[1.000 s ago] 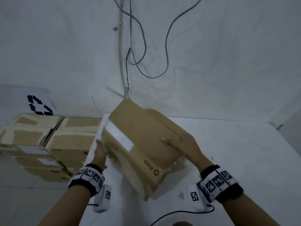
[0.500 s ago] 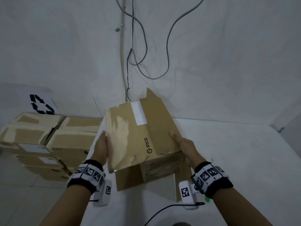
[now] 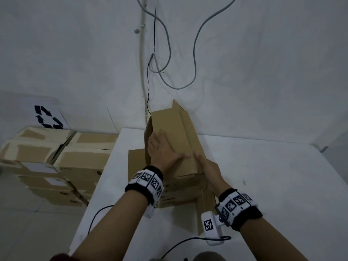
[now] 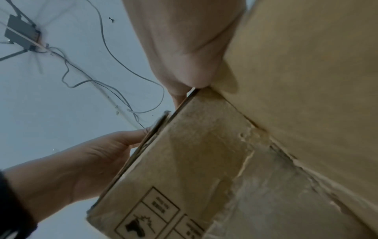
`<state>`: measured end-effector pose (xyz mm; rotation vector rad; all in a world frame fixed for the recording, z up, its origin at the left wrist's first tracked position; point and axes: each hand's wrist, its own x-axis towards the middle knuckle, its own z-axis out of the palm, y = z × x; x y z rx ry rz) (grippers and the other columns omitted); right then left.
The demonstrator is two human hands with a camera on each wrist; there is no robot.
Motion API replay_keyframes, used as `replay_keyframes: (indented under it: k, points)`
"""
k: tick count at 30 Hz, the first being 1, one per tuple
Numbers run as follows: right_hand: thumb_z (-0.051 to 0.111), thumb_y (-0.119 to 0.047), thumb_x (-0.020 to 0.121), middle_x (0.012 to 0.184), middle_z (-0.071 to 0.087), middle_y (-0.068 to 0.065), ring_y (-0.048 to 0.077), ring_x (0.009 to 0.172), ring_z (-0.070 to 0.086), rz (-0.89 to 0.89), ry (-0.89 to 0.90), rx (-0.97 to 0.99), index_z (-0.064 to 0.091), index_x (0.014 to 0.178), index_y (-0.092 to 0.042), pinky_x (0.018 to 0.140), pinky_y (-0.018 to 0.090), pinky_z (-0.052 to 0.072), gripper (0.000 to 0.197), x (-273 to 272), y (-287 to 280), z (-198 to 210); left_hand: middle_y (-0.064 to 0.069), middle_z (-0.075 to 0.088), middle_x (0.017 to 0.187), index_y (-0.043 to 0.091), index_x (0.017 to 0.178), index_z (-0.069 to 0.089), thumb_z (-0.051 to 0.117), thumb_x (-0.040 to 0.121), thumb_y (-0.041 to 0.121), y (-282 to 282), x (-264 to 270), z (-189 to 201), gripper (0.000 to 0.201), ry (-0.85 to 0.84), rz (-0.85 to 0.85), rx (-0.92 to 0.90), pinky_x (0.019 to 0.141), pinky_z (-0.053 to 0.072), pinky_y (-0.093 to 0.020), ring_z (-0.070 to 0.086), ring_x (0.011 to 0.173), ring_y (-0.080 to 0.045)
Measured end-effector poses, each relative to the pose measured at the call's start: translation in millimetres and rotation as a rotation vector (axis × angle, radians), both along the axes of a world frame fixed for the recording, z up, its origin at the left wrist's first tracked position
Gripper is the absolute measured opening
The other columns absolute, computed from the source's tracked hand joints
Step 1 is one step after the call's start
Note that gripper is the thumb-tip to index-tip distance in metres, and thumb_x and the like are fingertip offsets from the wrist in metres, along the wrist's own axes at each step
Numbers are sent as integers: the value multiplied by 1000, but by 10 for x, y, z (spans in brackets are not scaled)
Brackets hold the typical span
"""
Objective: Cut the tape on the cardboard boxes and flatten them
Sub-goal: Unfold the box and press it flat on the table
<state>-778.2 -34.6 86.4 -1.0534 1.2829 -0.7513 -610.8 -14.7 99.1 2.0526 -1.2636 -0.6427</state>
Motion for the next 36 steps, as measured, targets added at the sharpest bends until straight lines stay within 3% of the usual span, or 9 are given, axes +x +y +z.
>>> replay_keyframes:
  k: [2, 7, 11, 13, 16, 19, 23, 30, 36]
  points:
    - [62, -58, 86, 115, 62, -4, 17, 107, 58, 26, -26, -15, 60, 127, -19, 91, 32, 47, 57, -33, 25, 11, -15, 1, 156, 22, 149, -11, 85, 50, 61, -21, 20, 29, 144, 84, 41, 25, 116, 14, -50, 7, 144, -35]
    - [86, -44, 67, 105, 74, 2, 19, 95, 71, 62, -5, -44, 66, 119, -14, 78, 32, 59, 63, -57, -1, -38, -9, 14, 150, 22, 149, -7, 88, 54, 51, -45, 125, -26, 138, 226, 11, -29, 108, 33, -43, 28, 136, -29]
    - [87, -39, 69, 103, 76, 1, 19, 96, 72, 48, -66, -19, 67, 117, -13, 90, 39, 58, 59, -55, -17, -99, -7, 50, 136, 15, 143, 26, 74, 73, 58, 145, 339, -176, 95, 303, 31, -141, 89, 49, -33, 54, 115, -22]
    - [90, -45, 61, 104, 76, 1, 19, 98, 72, 42, -77, -17, 66, 119, -12, 94, 40, 56, 71, -46, -54, -143, -3, 67, 101, 14, 116, 55, 53, 79, 73, 343, 484, -211, 69, 71, 28, -90, 69, 48, -26, 62, 88, -18]
    - [92, -47, 57, 105, 76, 0, 19, 100, 71, 34, -90, -8, 66, 119, -13, 97, 39, 54, 76, 0, -127, -153, 2, 64, 67, 18, 76, 65, 8, 76, 85, 636, 619, -245, 88, -387, 60, 22, 67, 47, -32, 62, 67, -20]
    - [89, -40, 67, 104, 75, -2, 15, 98, 70, 33, -93, -12, 66, 118, -15, 89, 32, 55, 61, 66, -165, -127, -2, 67, 78, 17, 77, 64, -5, 86, 74, 754, 535, -175, 90, -485, 42, 155, 77, 46, -34, 62, 75, -21]
    - [86, -37, 72, 101, 71, -5, 14, 96, 67, 47, -118, -36, 60, 102, -31, 89, 34, 53, 39, 179, -165, -93, -2, 57, 95, 27, 111, 53, 22, 97, 62, 751, 159, -93, 49, -283, -35, 215, 69, 43, -27, 54, 79, -16]
    - [77, -37, 83, 95, 65, -16, -1, 83, 63, 117, -124, -103, 55, 95, -36, 66, 14, 49, 25, 135, -142, -27, -5, 61, 116, 13, 119, 50, 33, 74, 87, 549, -33, -267, 88, -141, 19, 155, 95, 43, -47, 59, 103, -26]
    - [77, -40, 82, 107, 73, -6, 10, 96, 70, 169, -72, -132, 64, 107, -28, 86, 29, 56, 30, 58, -48, -20, -15, 32, 153, 10, 150, 26, 16, 90, 71, 256, 208, 303, 87, 540, 56, 228, 107, 33, -39, 36, 137, -33]
